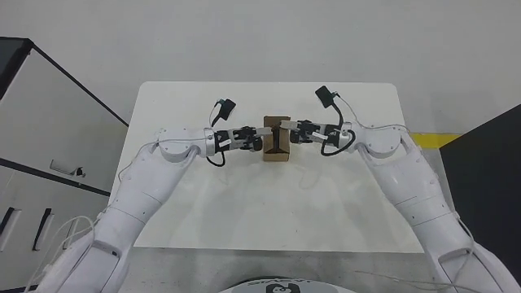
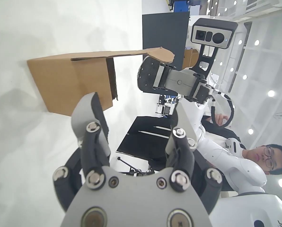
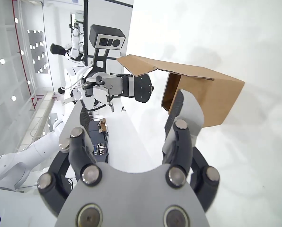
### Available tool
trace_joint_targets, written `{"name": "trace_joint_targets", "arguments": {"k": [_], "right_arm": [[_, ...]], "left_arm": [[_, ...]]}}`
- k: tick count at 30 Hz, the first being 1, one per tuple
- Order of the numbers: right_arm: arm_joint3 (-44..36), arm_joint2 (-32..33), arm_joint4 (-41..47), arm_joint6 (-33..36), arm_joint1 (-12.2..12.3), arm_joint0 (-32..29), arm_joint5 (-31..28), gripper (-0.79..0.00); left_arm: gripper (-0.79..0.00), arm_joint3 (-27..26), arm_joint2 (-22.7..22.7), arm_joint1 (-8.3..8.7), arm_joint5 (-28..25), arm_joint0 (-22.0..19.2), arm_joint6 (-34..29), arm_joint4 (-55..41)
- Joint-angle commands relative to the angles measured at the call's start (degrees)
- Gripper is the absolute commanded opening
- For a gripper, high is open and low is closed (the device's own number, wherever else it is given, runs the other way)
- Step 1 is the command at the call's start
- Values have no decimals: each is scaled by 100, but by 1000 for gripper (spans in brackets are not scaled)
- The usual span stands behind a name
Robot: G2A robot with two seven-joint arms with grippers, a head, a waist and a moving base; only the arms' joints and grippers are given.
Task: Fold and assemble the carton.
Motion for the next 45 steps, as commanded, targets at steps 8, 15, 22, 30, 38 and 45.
{"name": "trace_joint_targets", "arguments": {"k": [8,15,22,30,38,45], "right_arm": [[-148,518,950,383,84,-193,-182,0],[-161,638,1228,584,104,-193,-172,0],[262,570,1448,-98,33,-41,-355,0],[815,252,1480,-479,-100,433,-716,0],[2060,-604,1349,-1072,-454,1122,-1326,0],[2982,-1082,1765,-778,-756,1556,-1676,0]], "left_arm": [[0,-192,-192,61,118,342,-44,-259],[0,-310,-227,84,94,391,-113,-198],[0,-380,-237,105,-113,637,-179,-286],[0,-591,-214,122,-205,920,-394,-550],[0,-354,52,1,-514,851,30,-753],[0,34,216,-64,-533,694,502,-365]]}}
